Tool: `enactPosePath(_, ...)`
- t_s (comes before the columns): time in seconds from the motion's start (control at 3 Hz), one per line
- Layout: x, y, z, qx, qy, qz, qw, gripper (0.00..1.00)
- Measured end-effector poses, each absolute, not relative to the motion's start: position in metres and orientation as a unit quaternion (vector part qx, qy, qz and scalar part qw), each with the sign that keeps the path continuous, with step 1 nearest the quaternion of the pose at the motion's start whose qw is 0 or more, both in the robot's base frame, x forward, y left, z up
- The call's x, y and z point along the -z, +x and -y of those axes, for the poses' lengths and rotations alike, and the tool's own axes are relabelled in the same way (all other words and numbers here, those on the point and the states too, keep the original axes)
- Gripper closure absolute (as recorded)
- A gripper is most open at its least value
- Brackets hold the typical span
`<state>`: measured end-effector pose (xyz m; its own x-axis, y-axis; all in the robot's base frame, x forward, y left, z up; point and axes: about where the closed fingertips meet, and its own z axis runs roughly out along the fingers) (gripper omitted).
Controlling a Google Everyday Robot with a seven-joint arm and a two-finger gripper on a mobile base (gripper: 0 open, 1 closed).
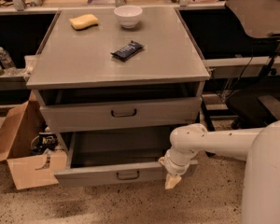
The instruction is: Open middle drawer
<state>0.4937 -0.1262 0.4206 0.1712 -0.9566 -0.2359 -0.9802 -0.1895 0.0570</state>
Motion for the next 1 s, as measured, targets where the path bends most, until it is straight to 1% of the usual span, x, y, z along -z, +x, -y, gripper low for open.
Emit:
enactPosePath(0.33,-0.4285,0.4947,0.1264,-0.11,-0.763,-0.634,0.054,0.8)
enactPosePath(0.67,-0.4321,0.4968,0.1267,-0.11,-0.763,-0.634,0.054,1.0)
enactPosePath(1.0,-0.4333,0.4967,0.1267,-0.11,-0.763,-0.634,0.054,1.0)
